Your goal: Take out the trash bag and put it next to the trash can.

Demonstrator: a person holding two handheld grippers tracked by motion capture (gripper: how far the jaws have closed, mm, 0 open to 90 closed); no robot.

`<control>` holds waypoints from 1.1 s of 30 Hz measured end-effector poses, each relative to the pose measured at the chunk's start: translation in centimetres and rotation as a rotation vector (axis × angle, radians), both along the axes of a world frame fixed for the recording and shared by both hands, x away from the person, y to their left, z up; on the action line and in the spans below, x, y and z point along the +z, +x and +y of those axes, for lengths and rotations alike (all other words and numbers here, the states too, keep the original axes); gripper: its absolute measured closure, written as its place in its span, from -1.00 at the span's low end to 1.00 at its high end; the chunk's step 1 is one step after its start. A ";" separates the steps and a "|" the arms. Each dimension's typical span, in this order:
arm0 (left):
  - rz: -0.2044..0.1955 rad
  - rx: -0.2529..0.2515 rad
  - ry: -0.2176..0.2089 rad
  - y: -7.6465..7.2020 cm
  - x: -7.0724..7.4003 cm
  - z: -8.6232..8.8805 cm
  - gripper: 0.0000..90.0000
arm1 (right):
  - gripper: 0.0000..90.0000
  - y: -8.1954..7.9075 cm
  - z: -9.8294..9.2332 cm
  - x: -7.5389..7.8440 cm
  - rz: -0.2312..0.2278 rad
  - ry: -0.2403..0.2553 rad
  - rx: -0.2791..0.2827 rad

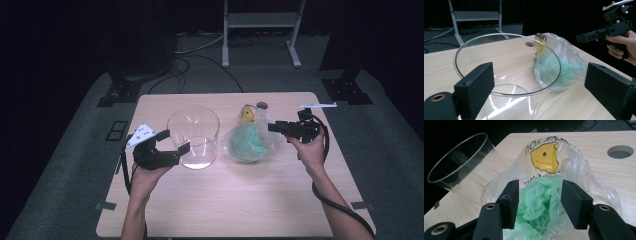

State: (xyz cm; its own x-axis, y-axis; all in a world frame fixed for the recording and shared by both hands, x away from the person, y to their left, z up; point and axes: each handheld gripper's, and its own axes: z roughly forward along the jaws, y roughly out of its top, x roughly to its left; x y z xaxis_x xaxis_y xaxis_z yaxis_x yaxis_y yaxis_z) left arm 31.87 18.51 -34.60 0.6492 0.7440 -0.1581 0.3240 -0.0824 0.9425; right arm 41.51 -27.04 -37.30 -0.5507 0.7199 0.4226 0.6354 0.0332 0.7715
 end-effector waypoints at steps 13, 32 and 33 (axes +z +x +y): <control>0.002 0.001 0.002 0.0 0.0 0.0 -0.82 | 0.05 -1.4 -1.1 -0.8 -0.013 0.014 0.002; -0.001 0.003 0.000 -0.1 0.0 0.0 -0.82 | 0.03 -3.1 -2.0 -2.2 -0.012 0.014 0.002; 0.000 0.004 0.001 -0.1 0.0 0.0 -0.82 | 0.03 -3.2 -2.1 -2.3 -0.012 0.014 0.001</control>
State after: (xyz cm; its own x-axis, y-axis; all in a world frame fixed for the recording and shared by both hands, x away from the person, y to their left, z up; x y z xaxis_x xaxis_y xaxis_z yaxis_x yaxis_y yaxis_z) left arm 31.81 18.54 -34.59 0.6466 0.7464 -0.1574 0.3238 -0.0818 0.9426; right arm 38.29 -29.10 -39.60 -0.5566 0.7131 0.4263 0.6263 0.0230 0.7792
